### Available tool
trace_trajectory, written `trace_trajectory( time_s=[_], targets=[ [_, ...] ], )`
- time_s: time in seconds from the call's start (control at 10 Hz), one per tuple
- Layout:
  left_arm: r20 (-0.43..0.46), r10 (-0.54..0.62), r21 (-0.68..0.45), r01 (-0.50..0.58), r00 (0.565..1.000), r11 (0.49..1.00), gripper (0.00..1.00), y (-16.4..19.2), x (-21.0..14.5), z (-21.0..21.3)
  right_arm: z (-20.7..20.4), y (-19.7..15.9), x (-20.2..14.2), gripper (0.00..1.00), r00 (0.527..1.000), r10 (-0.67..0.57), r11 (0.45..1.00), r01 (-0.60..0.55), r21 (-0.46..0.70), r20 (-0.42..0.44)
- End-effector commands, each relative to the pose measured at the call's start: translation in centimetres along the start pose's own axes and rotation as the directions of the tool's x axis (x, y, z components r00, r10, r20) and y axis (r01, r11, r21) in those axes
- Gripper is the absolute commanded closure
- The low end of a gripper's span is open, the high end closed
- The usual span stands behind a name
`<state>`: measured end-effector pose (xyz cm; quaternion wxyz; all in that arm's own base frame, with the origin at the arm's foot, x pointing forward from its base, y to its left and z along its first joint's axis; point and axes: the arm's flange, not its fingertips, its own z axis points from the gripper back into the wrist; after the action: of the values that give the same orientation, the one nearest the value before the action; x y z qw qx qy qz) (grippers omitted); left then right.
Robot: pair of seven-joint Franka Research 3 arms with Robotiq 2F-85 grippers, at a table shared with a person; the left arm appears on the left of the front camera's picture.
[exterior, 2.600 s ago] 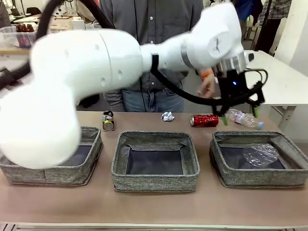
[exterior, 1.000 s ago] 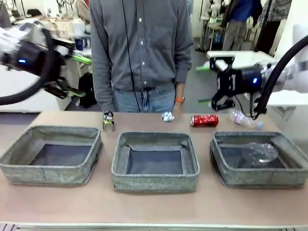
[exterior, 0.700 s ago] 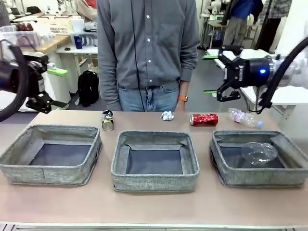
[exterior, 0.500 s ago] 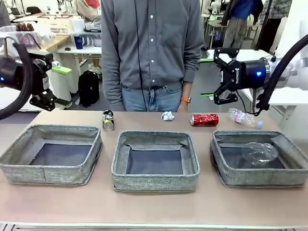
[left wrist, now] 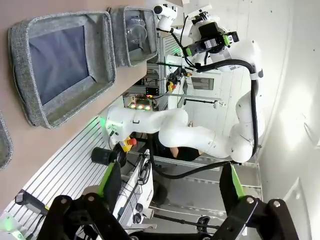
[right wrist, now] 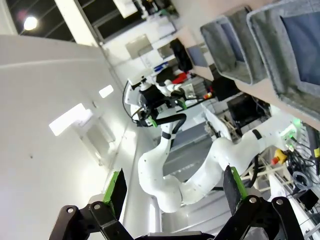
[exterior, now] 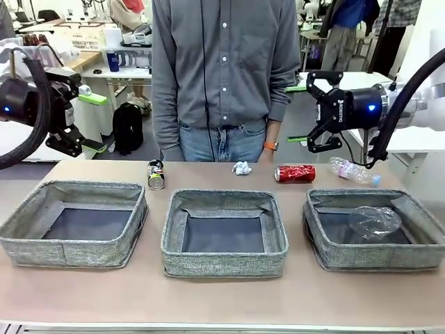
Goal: Sort the waste into the appropriate baskets.
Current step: Pick up the waste item pointed out by the person.
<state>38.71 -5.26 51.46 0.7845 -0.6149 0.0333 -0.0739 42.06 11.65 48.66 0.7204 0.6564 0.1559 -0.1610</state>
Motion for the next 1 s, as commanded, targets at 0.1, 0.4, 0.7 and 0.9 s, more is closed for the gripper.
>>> trace_trajectory(
  time_s=[0.1, 0.4, 0.7, 0.9],
  targets=[
    [-0.007, 0.013, 0.011, -0.012, 1.000, 1.000, 0.00, -0.08, 0.02, 0.26, -0.08, -0.26, 0.03, 0.00, 1.000, 0.023, 1.000, -0.023, -0.004, 0.000],
    [-0.007, 0.013, 0.011, -0.012, 1.000, 1.000, 0.00, -0.08, 0.02, 0.26, -0.08, -0.26, 0.03, 0.00, 1.000, 0.023, 1.000, -0.023, -0.004, 0.000],
    [-0.007, 0.013, 0.011, -0.012, 1.000, 1.000, 0.00, -0.08, 0.02, 0.26, -0.08, -0.26, 0.03, 0.00, 1.000, 0.023, 1.000, -0.023, -0.004, 0.000],
    [-0.007, 0.013, 0.011, -0.012, 1.000, 1.000, 0.00, -0.08, 0.02, 0.26, -0.08, -0.26, 0.03, 0.00, 1.000, 0.023, 1.000, -0.023, -0.004, 0.000]
  ],
)
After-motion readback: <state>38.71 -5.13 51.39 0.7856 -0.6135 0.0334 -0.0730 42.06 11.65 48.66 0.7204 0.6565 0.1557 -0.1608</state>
